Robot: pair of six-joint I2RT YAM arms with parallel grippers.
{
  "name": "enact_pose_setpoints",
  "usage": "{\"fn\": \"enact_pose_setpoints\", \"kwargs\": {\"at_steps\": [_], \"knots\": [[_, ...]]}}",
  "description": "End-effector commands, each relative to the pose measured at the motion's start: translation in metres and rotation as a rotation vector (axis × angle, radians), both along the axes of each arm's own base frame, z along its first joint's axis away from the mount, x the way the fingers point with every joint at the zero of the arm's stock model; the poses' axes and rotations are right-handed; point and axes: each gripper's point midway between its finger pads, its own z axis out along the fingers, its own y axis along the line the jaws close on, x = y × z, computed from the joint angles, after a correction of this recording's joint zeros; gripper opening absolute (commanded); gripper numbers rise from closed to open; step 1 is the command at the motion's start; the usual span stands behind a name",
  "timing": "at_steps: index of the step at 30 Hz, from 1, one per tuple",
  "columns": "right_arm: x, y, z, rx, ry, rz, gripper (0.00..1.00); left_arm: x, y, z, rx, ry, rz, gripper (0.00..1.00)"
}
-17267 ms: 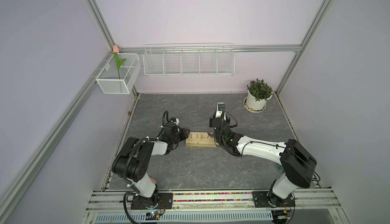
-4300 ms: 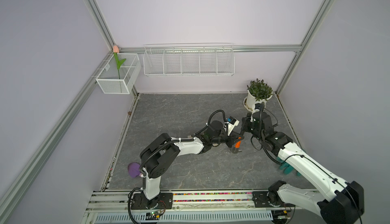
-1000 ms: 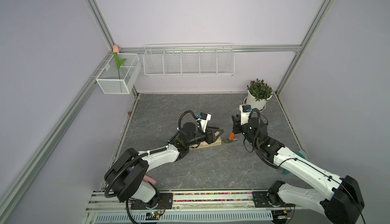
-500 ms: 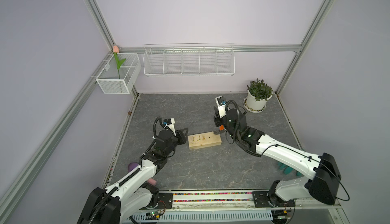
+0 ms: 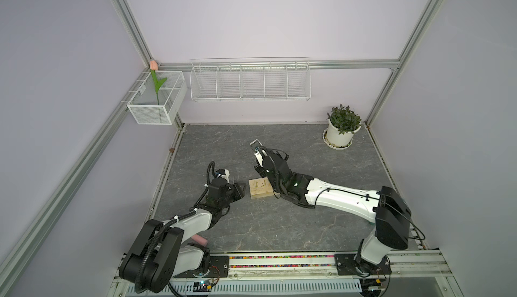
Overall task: Use a claw hammer to pull out a nail
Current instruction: Remove the nail from the mounting plate.
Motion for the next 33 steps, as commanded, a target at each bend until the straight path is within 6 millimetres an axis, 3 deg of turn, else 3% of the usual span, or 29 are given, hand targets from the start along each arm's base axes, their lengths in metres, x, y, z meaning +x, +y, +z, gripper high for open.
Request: {"fn": "enact_pose_setpoints", "kwargs": {"at_steps": [1,10,18,25,29,33], "knots": [[0.004,0.001,0.040,0.047,-0.093,-0.051,0.07,0.014,-0.013,0.019,-0.071,-0.057,-0.029,0.44],[0.010,0.016,0.023,-0.010,-0.084,-0.090,0.07,0.022,-0.032,0.009,-0.141,-0.043,-0.094,0.40],[0.015,0.029,0.007,-0.024,-0.047,-0.092,0.07,0.025,-0.036,0.004,-0.141,-0.035,-0.113,0.40],[0.014,0.035,0.007,0.034,-0.017,-0.075,0.07,0.027,-0.040,-0.004,-0.144,-0.021,-0.126,0.39],[0.014,0.032,0.007,0.075,-0.009,-0.084,0.07,0.027,-0.043,-0.006,-0.153,-0.016,-0.139,0.39],[0.017,0.015,0.006,0.199,0.042,-0.105,0.07,0.028,-0.043,-0.009,-0.148,-0.002,-0.138,0.39]]}}
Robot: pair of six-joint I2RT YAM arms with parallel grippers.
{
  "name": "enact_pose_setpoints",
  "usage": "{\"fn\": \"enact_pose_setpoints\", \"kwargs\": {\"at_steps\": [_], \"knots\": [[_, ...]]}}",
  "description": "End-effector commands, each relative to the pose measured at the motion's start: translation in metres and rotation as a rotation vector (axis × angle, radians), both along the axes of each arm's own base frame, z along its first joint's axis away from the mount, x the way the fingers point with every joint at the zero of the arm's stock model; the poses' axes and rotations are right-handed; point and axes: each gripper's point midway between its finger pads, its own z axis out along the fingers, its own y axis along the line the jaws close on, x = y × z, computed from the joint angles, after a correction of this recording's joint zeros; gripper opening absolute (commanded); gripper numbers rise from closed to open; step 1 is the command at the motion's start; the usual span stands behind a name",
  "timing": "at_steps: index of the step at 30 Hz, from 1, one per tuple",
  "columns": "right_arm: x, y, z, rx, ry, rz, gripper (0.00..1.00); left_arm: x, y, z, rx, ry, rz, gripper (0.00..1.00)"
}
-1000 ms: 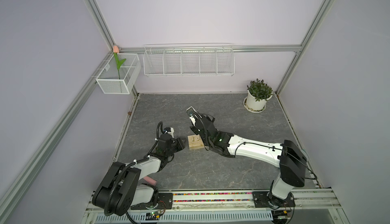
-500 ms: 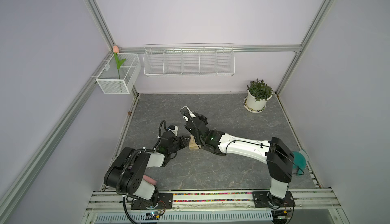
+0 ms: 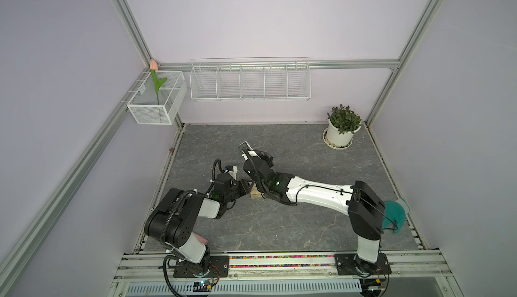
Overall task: Use a claw hammer to pull out a nail
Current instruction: Remove the nail from the mounting plate.
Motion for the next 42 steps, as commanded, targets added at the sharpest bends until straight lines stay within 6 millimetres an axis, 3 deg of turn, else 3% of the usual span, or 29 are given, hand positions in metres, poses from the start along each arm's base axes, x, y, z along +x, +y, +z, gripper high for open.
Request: {"fn": "enact_pose_setpoints", "kwargs": {"at_steps": [1,12,18,34,37,42], "knots": [[0.003,-0.019,0.034,0.239,0.005,-0.031,0.07,0.007,-0.005,0.006,-0.018,-0.007,-0.013,0.39],[0.008,-0.041,0.032,0.425,0.027,-0.052,0.07,0.006,-0.007,0.002,-0.007,0.000,-0.029,0.38],[0.014,-0.064,0.009,0.530,0.077,-0.094,0.07,0.003,-0.011,0.001,-0.013,0.005,-0.049,0.38],[0.015,-0.103,-0.046,0.682,0.130,-0.128,0.07,-0.011,-0.013,-0.019,0.041,0.047,-0.056,0.38],[0.014,-0.117,-0.067,0.723,0.162,-0.143,0.07,-0.013,-0.012,-0.023,0.049,0.058,-0.057,0.38],[0.013,-0.132,-0.078,0.786,0.183,-0.157,0.07,-0.014,-0.012,-0.024,0.045,0.065,-0.051,0.38]]}}
